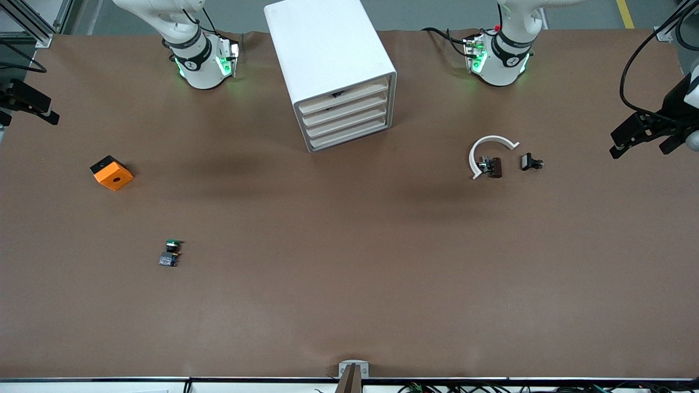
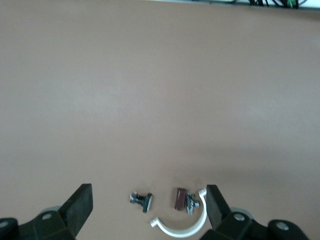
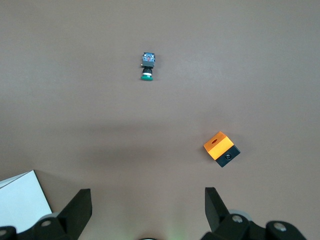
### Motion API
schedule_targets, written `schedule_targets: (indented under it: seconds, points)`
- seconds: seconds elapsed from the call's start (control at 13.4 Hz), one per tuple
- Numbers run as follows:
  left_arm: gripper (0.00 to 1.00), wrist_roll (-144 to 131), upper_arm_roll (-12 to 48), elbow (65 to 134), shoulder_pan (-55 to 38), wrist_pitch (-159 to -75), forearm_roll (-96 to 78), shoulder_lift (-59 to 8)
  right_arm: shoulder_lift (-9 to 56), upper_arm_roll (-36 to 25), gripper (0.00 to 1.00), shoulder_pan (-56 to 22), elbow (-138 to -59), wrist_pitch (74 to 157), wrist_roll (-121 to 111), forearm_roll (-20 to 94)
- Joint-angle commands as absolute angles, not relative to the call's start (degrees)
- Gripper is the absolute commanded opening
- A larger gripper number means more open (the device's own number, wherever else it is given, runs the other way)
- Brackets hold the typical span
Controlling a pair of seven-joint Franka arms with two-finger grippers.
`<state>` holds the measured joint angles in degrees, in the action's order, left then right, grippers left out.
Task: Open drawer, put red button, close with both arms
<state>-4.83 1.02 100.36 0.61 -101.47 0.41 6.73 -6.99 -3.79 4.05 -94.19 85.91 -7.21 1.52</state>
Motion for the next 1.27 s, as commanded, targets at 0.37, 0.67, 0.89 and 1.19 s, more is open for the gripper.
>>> schedule_targets:
  seconds: [0.37, 0.67, 0.89, 1.19]
  points:
    - [1.00, -5.10, 3.16, 96.94, 0.79, -96.86, 0.09, 5.72, -8.35, -3.08, 1.00, 5.36, -95.36, 85.96, -8.17, 2.64]
    - [1.00, -4.39, 2.37, 95.71, 1.05, -96.86, 0.09, 4.48, -8.35, -3.08, 1.00, 5.27, -95.27, 86.04, -8.35, 2.64]
    - [1.00, -4.22, 2.37, 95.71, 1.05, -96.24, 0.09, 4.48, -8.35, -3.08, 1.00, 5.27, -95.27, 86.04, -8.44, 2.55]
    - [1.00, -3.70, 2.37, 95.71, 1.05, -96.06, 0.17, 4.48, -8.35, -3.08, 1.00, 5.36, -95.27, 86.39, -11.59, 0.97]
